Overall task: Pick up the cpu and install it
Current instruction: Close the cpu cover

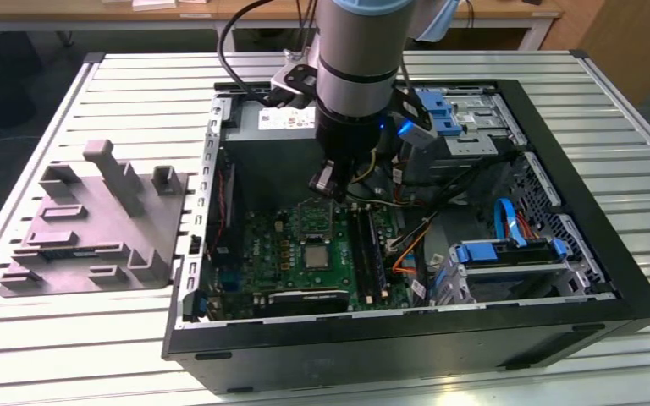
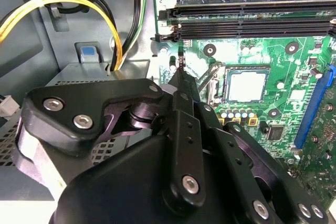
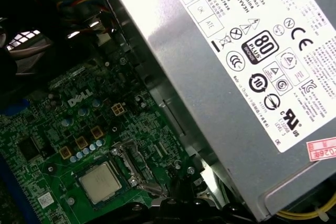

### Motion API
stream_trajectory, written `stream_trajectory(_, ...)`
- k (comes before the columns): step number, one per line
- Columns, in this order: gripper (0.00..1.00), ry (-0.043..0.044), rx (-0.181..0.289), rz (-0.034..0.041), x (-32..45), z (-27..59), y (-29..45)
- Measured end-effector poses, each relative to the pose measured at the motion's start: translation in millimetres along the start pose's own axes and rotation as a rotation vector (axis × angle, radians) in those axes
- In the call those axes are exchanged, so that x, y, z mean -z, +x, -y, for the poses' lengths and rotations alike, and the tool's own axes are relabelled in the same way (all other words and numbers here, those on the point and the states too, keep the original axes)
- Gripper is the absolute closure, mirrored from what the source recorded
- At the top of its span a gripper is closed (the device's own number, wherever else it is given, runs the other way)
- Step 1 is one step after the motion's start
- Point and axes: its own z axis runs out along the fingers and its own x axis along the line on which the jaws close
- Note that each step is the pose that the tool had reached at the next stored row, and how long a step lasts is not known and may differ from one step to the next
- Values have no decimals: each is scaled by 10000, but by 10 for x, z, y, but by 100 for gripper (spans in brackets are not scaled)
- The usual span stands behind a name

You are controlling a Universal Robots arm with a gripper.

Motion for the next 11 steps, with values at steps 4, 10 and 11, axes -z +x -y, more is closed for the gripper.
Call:
stream_trajectory(4,89,-2,0,0,2,0,0)
stream_trajectory(10,89,-3,0,2,2,0,0)
stream_trajectory(11,89,-4,0,2,2,0,0)
